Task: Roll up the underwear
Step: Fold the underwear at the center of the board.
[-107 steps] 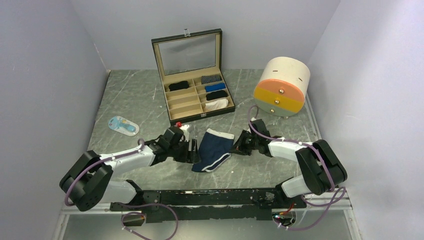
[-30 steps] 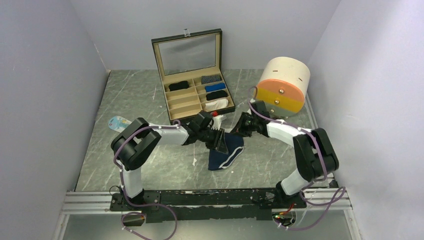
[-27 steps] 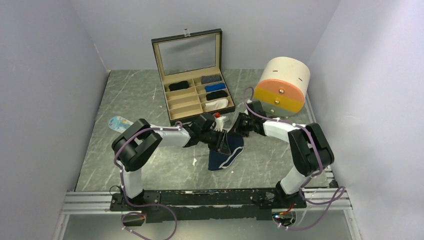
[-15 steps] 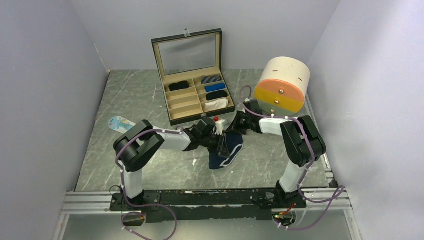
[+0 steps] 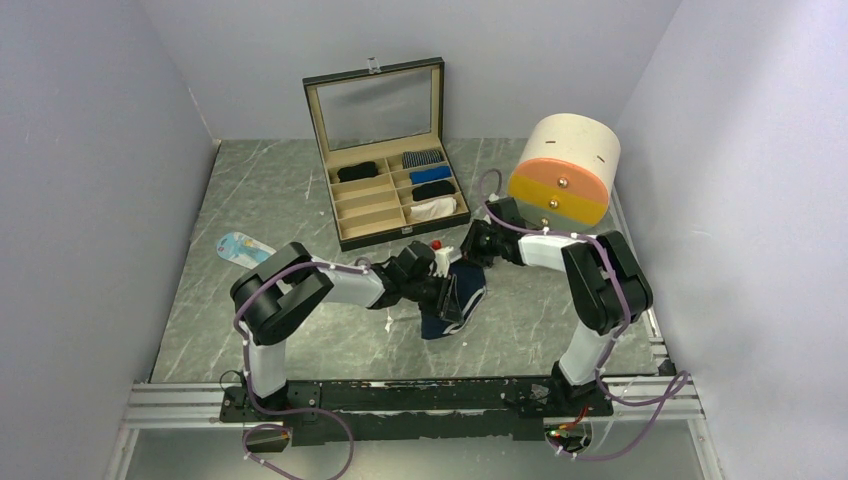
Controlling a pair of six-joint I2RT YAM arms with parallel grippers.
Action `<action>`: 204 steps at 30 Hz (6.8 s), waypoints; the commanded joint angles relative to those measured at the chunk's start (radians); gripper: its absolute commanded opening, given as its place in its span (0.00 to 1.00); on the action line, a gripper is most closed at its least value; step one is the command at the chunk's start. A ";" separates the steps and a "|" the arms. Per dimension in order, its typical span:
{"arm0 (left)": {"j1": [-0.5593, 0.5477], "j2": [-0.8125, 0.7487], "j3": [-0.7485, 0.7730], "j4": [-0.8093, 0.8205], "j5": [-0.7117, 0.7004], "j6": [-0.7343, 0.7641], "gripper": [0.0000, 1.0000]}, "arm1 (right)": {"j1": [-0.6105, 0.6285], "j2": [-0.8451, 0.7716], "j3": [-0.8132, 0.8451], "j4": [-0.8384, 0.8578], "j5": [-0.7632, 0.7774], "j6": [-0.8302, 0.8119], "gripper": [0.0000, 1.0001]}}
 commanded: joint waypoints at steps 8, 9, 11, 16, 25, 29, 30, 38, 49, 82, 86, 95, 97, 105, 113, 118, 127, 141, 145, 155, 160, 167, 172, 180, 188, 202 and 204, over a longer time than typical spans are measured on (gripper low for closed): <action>0.005 -0.126 0.122 -0.070 0.005 0.062 0.49 | -0.073 -0.241 0.039 -0.182 0.121 -0.087 0.56; 0.012 -0.124 0.136 -0.092 0.001 0.074 0.50 | -0.080 -0.256 0.023 -0.192 0.127 -0.083 0.58; 0.038 -0.111 0.175 -0.142 0.001 0.096 0.54 | -0.088 -0.297 -0.017 -0.211 0.154 -0.074 0.60; 0.108 -0.072 0.284 -0.228 -0.030 0.107 0.57 | -0.095 -0.419 -0.150 -0.198 0.141 -0.038 0.58; 0.126 0.085 0.543 -0.410 -0.097 0.136 0.62 | -0.098 -0.468 -0.303 -0.116 0.085 -0.012 0.47; 0.110 0.165 0.665 -0.508 -0.155 0.155 0.63 | -0.106 -0.450 -0.345 -0.074 0.101 -0.008 0.40; 0.106 0.184 0.692 -0.534 -0.171 0.158 0.64 | -0.111 -0.447 -0.358 -0.047 0.092 -0.004 0.40; 0.075 0.301 0.828 -0.640 -0.252 0.142 0.71 | -0.127 -0.379 -0.423 0.090 0.016 0.005 0.36; 0.024 0.434 1.009 -0.802 -0.349 0.088 0.62 | -0.136 -0.367 -0.483 0.158 -0.006 -0.007 0.23; -0.043 0.826 1.275 -1.254 -0.703 0.200 0.44 | -0.131 -0.511 -0.522 0.166 -0.038 -0.160 0.18; -0.054 0.878 1.296 -1.292 -0.705 0.218 0.42 | -0.131 -0.533 -0.534 0.174 -0.030 -0.154 0.18; -0.058 0.921 1.278 -1.272 -0.666 0.221 0.31 | -0.120 -0.526 -0.534 0.188 -0.035 -0.146 0.18; -0.058 0.916 1.285 -1.266 -0.662 0.216 0.26 | -0.118 -0.521 -0.537 0.195 -0.034 -0.138 0.17; -0.047 0.791 1.223 -1.091 -0.576 0.135 0.08 | -0.107 -0.502 -0.528 0.207 -0.052 -0.112 0.07; -0.023 0.657 1.131 -0.925 -0.483 0.063 0.05 | -0.098 -0.544 -0.501 0.153 -0.040 -0.098 0.03; -0.005 0.634 1.096 -0.906 -0.461 0.069 0.05 | -0.099 -0.624 -0.488 0.084 0.032 -0.079 0.47; -0.004 0.634 1.076 -0.886 -0.451 0.074 0.05 | -0.093 -0.509 -0.482 0.138 0.016 -0.034 0.54; -0.004 0.603 1.058 -0.862 -0.429 0.065 0.05 | -0.071 -0.535 -0.430 0.052 0.122 -0.087 0.37; 0.000 0.602 1.060 -0.860 -0.421 0.065 0.05 | -0.066 -0.519 -0.416 0.051 0.136 -0.097 0.35; 0.015 0.549 0.977 -0.778 -0.353 0.039 0.05 | -0.007 -0.509 -0.355 -0.002 0.221 -0.140 0.00; 0.055 0.455 0.860 -0.639 -0.266 -0.009 0.05 | 0.102 -0.533 -0.307 -0.090 0.340 -0.142 0.00; 0.112 0.352 0.688 -0.484 -0.147 -0.034 0.05 | 0.215 -0.532 -0.275 -0.135 0.438 -0.082 0.00; 0.151 0.288 0.546 -0.281 -0.030 -0.103 0.05 | 0.262 -0.525 -0.227 -0.170 0.484 -0.062 0.00; 0.174 0.229 0.498 -0.217 0.006 -0.107 0.05 | 0.305 -0.511 -0.181 -0.194 0.505 -0.034 0.00; 0.198 0.152 0.482 -0.232 -0.014 -0.072 0.36 | 0.311 -0.492 -0.207 -0.188 0.513 0.007 0.00; 0.201 0.021 0.457 -0.371 -0.047 0.092 0.57 | 0.104 -0.541 -0.385 -0.107 0.368 0.098 0.47; 0.201 -0.023 0.422 -0.424 -0.069 0.142 0.58 | 0.049 -0.573 -0.402 -0.095 0.303 0.088 0.52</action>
